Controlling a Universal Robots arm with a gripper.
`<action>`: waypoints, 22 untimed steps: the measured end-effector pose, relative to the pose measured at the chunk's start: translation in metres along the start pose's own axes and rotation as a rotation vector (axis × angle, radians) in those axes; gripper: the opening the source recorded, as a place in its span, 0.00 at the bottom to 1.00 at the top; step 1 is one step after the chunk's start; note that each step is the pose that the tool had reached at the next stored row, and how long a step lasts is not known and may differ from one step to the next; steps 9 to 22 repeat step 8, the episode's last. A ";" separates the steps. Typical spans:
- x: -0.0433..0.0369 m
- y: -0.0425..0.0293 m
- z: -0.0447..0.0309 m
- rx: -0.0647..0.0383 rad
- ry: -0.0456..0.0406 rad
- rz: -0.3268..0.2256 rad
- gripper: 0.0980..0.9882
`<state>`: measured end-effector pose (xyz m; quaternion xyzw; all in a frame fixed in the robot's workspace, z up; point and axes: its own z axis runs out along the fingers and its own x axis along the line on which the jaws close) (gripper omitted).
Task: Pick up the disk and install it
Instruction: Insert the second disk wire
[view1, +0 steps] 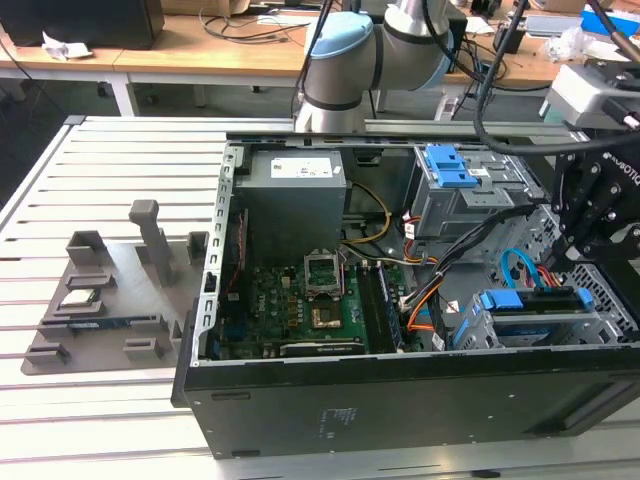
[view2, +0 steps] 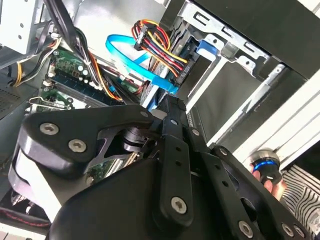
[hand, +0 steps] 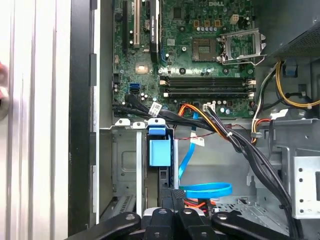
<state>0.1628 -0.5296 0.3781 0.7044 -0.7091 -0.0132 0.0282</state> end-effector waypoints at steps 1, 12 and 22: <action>0.0001 0.0002 -0.0027 0.000 0.0001 0.000 0.01; 0.0002 0.0006 -0.0098 0.000 0.0000 0.000 0.01; 0.0002 0.0006 -0.0098 0.000 0.0000 0.000 0.01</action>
